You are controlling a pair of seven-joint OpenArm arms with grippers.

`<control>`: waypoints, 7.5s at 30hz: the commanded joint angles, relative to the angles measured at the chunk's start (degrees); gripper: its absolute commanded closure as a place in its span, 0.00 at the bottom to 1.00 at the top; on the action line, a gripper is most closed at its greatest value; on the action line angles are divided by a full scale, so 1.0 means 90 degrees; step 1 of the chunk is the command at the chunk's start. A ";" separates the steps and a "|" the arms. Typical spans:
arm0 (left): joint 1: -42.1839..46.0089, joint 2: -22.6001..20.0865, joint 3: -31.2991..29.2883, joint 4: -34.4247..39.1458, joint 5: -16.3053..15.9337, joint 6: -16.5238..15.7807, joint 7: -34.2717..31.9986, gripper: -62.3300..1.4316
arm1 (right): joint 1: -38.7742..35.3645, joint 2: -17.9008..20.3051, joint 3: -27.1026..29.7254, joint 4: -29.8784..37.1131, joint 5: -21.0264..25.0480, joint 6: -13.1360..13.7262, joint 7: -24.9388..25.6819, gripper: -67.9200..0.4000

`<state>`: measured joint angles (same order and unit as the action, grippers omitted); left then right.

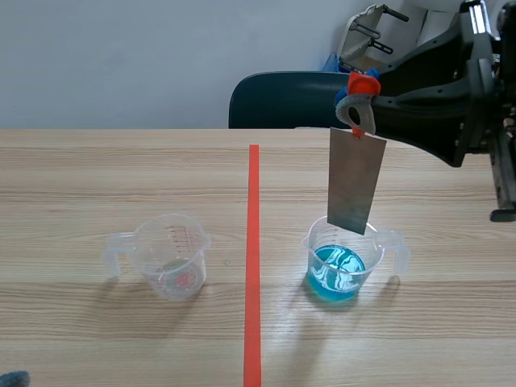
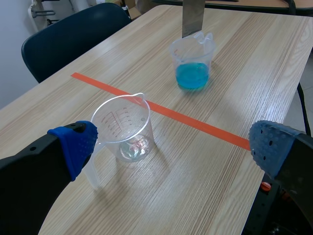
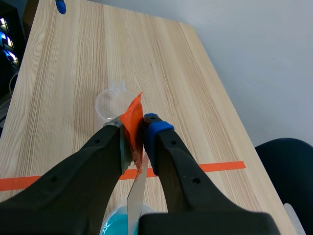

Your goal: Do the redox reaction experiment

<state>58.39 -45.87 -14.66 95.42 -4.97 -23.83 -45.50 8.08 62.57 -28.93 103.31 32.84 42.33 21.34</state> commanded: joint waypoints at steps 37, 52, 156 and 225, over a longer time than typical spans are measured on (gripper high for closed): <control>-0.0053 0.0066 0.0032 0.0131 -0.0085 0.0034 -0.0112 0.00 | 0.0146 0.0083 0.0131 0.0087 0.0112 0.0044 0.0114 0.99; -0.0053 0.0068 0.0032 0.0131 -0.0085 0.0034 -0.0112 0.00 | 0.0342 0.0024 0.0121 0.0087 0.0112 0.0044 0.0100 0.98; -0.0056 0.0066 0.0032 0.0131 -0.0085 0.0085 -0.0112 0.00 | 0.4306 -0.4374 -0.4243 -0.2045 0.0170 0.0044 -0.1217 0.98; -0.0056 0.0066 0.0032 0.0131 -0.0085 0.0085 -0.0112 0.00 | 0.4252 -0.4656 -0.4758 -0.3196 -0.0085 0.0044 -0.0308 0.98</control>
<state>58.22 -45.87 -14.66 95.42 -4.97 -23.00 -45.63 45.67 21.26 -71.16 74.17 31.44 42.26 17.15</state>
